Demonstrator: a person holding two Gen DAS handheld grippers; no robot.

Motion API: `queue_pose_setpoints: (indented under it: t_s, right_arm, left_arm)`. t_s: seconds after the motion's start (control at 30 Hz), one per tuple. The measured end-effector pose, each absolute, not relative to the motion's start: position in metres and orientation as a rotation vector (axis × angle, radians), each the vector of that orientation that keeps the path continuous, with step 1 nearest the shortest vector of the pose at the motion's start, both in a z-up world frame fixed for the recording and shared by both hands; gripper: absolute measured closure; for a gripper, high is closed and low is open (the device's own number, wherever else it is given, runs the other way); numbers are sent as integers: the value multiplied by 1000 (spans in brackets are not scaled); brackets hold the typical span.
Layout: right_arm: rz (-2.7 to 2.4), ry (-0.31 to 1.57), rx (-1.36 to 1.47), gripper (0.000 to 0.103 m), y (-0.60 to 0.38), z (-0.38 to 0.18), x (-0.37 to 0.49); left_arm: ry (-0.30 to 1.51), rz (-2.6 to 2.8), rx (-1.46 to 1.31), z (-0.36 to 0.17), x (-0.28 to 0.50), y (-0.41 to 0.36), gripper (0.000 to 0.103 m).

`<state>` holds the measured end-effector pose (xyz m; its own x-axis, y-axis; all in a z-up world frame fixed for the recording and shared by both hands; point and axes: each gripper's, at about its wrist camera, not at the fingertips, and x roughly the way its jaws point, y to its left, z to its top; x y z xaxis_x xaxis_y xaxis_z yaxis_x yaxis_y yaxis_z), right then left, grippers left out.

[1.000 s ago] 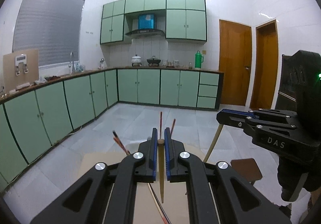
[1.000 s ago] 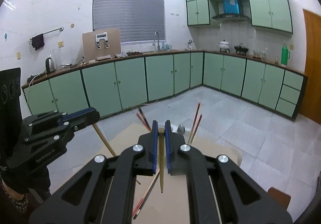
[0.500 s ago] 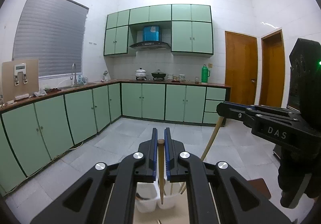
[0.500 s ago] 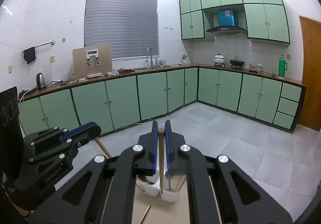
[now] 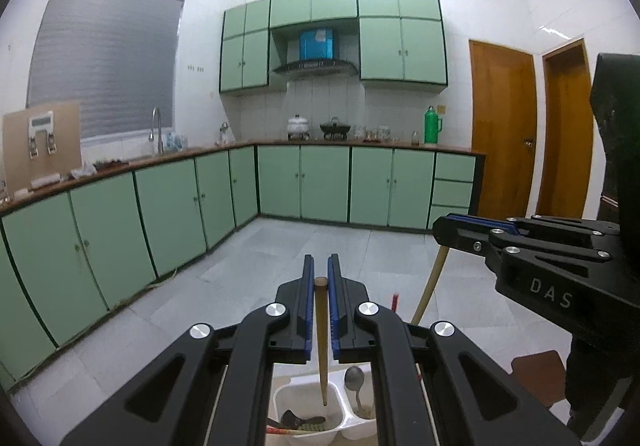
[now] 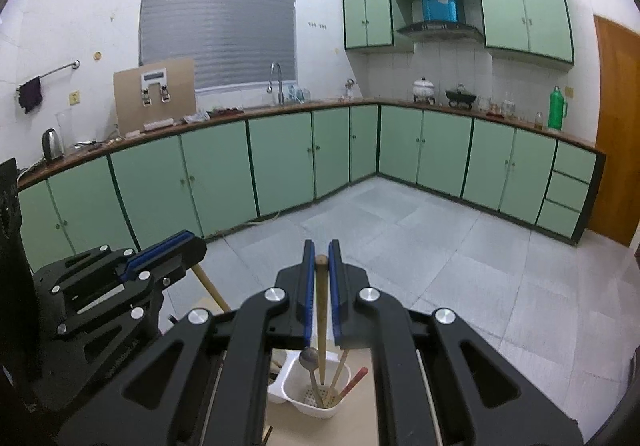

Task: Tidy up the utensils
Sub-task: 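Carry both wooden chopsticks upright over the white holder and lower them in, then open both tools to release the chopsticks into the holder, then move both open tools back over the last red and black chopsticks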

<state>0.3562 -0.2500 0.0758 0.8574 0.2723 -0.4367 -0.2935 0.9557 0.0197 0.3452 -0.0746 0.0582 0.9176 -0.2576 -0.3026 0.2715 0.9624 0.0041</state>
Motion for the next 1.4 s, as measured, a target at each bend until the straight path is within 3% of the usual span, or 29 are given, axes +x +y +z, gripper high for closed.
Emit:
queue_pose_setpoints:
  t_s: [0.4, 0.5, 0.57, 0.7, 0.77, 0.83, 1.0, 1.13, 1.4]
  right_arm:
    - [292, 540, -42, 95, -248, 30, 364]
    - [282, 532, -40, 91, -249, 31, 359]
    - [273, 523, -34, 79, -254, 33, 356]
    - [252, 491, -21, 65, -262, 42, 342]
    - [232, 463, -18, 48, -267, 47, 330]
    - [221, 442, -16, 40, -272, 50, 318]
    - [195, 396, -8, 15, -284, 49, 274]
    - [187, 381, -12, 7, -289, 39, 236]
    - [192, 450, 41, 5, -286, -8, 167]
  left_arm:
    - [437, -278, 38, 4, 375, -68, 96]
    - [447, -277, 29, 1, 374, -65, 96]
    - [441, -278, 25, 3, 370, -63, 94]
    - [424, -275, 18, 11, 361, -61, 78]
    - [411, -273, 17, 16, 352, -59, 69]
    - [394, -268, 7, 22, 340, -55, 53]
    - [357, -262, -9, 29, 300, -42, 37]
    - [350, -252, -3, 23, 267, -34, 27]
    - [417, -229, -5, -17, 203, -19, 19]
